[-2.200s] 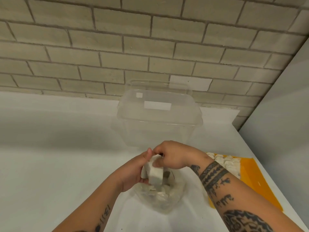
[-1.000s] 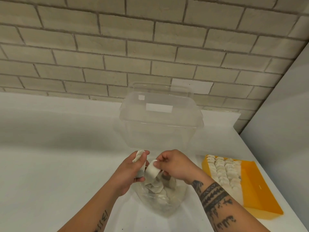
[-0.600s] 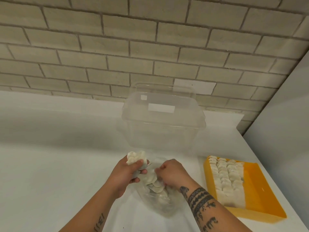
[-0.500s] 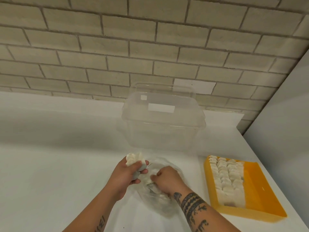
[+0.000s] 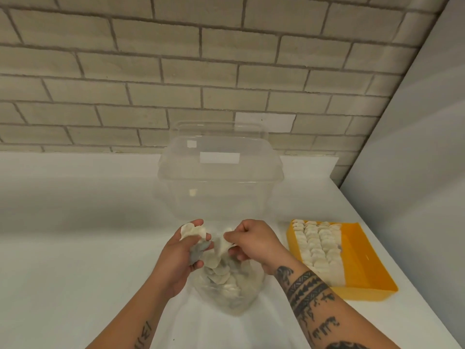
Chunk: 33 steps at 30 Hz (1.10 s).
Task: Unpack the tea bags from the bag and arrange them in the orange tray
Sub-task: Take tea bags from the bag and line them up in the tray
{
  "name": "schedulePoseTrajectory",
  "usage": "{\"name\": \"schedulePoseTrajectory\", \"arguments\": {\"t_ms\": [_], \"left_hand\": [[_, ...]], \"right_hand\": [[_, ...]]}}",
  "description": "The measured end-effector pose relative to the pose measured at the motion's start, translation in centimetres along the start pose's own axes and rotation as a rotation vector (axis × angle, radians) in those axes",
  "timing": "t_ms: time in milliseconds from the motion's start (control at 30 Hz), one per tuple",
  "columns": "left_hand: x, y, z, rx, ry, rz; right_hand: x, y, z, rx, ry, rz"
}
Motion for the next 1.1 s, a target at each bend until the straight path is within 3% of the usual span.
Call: {"name": "schedulePoseTrajectory", "arguments": {"t_ms": [133, 367, 633, 1100], "left_hand": [[2.5, 0.5, 0.1, -0.013, 0.029, -0.031], [8.4, 1.8, 0.8, -0.05, 0.071, -0.171], [15.8, 2.8, 0.6, -0.033, 0.201, -0.292], [24.6, 5.9, -0.3, 0.101, 0.358, -0.163]], "right_hand": [[-1.8, -1.4, -1.1, -0.058, 0.061, 0.012], [-6.9, -2.7, -2.0, -0.222, -0.069, -0.002], [-13.9, -4.2, -0.4, -0.271, -0.129, 0.096], [-23.8, -4.5, 2.5, -0.303, -0.386, 0.137]]}}
Point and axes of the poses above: each hand's wrist, its own y-axis towards the middle knuckle, its own x-axis out of the palm, z = x × y, the point moved 4 cm from there along y, towards the middle knuckle, and after that the axes turned 9 degrees about -z, right-handed, at the moved point
